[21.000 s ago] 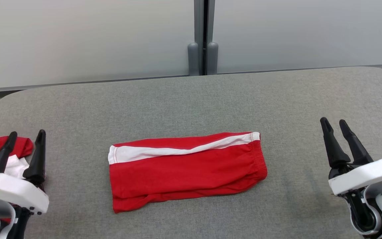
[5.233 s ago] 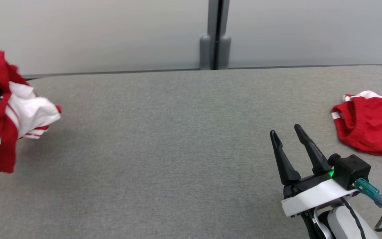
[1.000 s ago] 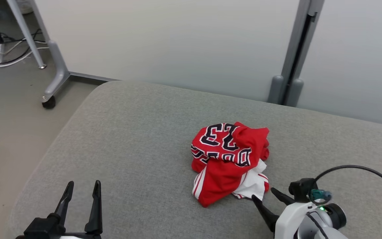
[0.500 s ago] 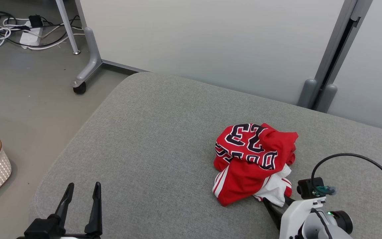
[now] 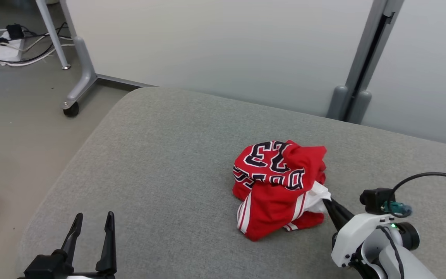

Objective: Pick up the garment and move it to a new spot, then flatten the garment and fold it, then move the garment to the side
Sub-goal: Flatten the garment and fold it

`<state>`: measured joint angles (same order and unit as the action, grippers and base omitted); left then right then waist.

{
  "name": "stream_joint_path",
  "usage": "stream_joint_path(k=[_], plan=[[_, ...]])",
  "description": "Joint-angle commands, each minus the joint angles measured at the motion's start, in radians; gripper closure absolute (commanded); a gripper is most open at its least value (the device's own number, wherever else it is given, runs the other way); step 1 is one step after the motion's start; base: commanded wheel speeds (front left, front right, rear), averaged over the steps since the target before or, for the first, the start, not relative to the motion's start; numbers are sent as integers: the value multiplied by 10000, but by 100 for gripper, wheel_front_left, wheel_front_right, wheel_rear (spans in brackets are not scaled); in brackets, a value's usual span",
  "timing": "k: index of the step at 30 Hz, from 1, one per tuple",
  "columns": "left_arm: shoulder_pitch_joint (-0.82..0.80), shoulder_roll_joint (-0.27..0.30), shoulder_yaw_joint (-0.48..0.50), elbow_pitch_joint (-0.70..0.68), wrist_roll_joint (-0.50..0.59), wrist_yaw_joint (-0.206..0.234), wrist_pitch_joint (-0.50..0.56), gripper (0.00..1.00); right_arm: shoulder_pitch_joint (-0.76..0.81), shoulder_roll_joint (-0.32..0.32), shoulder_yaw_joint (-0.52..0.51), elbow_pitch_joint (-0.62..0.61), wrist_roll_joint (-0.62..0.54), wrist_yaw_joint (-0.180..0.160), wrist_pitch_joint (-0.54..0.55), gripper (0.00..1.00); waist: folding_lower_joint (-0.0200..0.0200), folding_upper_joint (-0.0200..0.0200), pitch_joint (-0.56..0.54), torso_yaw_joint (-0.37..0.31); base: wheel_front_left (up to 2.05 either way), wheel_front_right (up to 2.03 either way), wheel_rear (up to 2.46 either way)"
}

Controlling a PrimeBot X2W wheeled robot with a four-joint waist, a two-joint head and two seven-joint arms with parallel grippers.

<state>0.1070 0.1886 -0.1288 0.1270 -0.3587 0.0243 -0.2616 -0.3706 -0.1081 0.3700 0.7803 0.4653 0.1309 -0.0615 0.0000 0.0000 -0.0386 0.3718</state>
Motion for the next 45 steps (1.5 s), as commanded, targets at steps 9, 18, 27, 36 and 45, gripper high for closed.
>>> stream_joint_path(k=[9, 18, 27, 36, 45], plan=[[6, -155, 169, -139, 38, -26, -44, 0, 624, -1204, -973, -2425, -144, -1, 191, 100, 0, 0, -51, -2094, 0, 0, 0], [-238, -367, 224, -60, 177, -193, -43, 0, 1910, -1653, -2782, -4262, -679, -1, 1244, 100, 0, 0, 196, -3026, 0, 0, 0], [-573, -553, 184, 152, 383, -435, -43, 0, 1831, -1662, -3704, -5053, -863, 0, 1848, 100, 0, 0, 564, -2586, 0, 0, 0], [-1054, -681, 203, 309, 529, -585, -45, 0, -915, -2498, -3303, -1976, -469, -1, 1021, 100, 0, 0, 1356, -1522, 0, 0, 0], [-1323, -843, 285, 467, 700, -749, -45, 0, -3162, -2934, -2899, 1582, -875, -1, -445, 66, 0, 0, 1658, -1235, 0, 0, 0]])
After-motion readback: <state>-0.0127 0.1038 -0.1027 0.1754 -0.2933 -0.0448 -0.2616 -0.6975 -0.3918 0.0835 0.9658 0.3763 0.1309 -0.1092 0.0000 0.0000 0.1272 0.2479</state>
